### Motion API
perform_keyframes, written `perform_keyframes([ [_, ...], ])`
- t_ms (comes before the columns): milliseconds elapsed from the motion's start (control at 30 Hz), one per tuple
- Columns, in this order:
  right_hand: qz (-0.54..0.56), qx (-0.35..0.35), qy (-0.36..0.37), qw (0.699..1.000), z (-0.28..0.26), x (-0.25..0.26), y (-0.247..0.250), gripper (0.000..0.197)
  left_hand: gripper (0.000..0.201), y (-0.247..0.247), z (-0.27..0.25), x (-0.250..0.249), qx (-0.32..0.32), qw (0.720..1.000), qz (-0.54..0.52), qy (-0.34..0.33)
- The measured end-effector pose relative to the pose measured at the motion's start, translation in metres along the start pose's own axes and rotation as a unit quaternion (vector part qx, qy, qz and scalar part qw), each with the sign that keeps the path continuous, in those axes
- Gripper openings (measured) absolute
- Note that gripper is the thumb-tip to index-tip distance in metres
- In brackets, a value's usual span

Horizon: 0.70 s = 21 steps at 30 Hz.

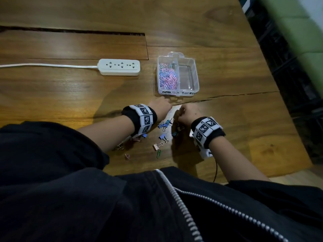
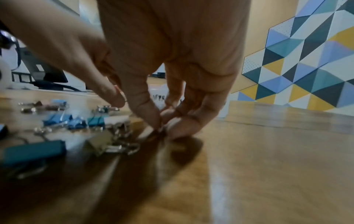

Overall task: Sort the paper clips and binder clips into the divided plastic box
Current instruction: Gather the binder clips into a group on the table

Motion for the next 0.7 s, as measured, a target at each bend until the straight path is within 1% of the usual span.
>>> perform_keyframes([
  [33,0.005,0.020,0.003,1.000,0.000,0.000,0.000,0.019,0.027,-0.002,-0.002,0.002,0.005,1.000,0.005,0.000],
  [100,0.075,0.015,0.019,0.997,0.003,0.007,0.011,0.015,0.023,-0.006,-0.006,0.011,0.003,1.000,-0.013,0.006],
  [200,0.222,-0.057,0.026,0.973,0.017,0.027,0.044,0.007,0.019,-0.001,-0.018,0.030,-0.024,0.997,-0.064,0.026],
  [267,0.249,-0.118,0.028,0.961,0.028,0.038,0.064,0.013,0.022,0.007,-0.029,0.043,-0.048,0.993,-0.101,0.037],
  [300,0.249,-0.142,0.023,0.958,0.030,0.042,0.071,0.009,0.024,0.009,-0.036,0.052,-0.051,0.991,-0.116,0.049],
  [333,0.250,-0.163,0.019,0.954,0.031,0.043,0.073,0.009,0.027,0.011,-0.042,0.061,-0.048,0.989,-0.127,0.063],
  [400,0.260,-0.182,0.011,0.948,0.027,0.040,0.071,0.020,0.032,0.010,-0.053,0.081,-0.027,0.987,-0.126,0.097],
  [467,0.286,-0.162,0.010,0.944,0.013,0.034,0.059,0.024,0.044,0.001,-0.067,0.102,0.015,0.983,-0.125,0.133],
  [533,0.280,-0.113,0.011,0.953,-0.003,0.024,0.036,0.026,0.070,-0.016,-0.084,0.118,0.078,0.970,-0.158,0.168],
  [600,0.237,-0.061,-0.003,0.970,-0.020,0.010,0.009,0.030,0.095,-0.034,-0.105,0.127,0.141,0.953,-0.179,0.197],
  [633,0.214,-0.040,-0.020,0.976,-0.028,0.000,-0.005,0.036,0.103,-0.040,-0.114,0.129,0.159,0.947,-0.185,0.207],
  [700,0.164,-0.001,-0.060,0.985,-0.043,-0.019,-0.028,0.051,0.109,-0.050,-0.129,0.130,0.174,0.939,-0.196,0.223],
])
Point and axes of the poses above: each hand's wrist, its own z-axis towards the middle knuckle, its own y-axis out of the back of the hand, x = y × z, the point moved 9 cm from there along z, towards the middle knuckle, and after that the axes turned 2 degrees about -z, right-handed, at the moved point
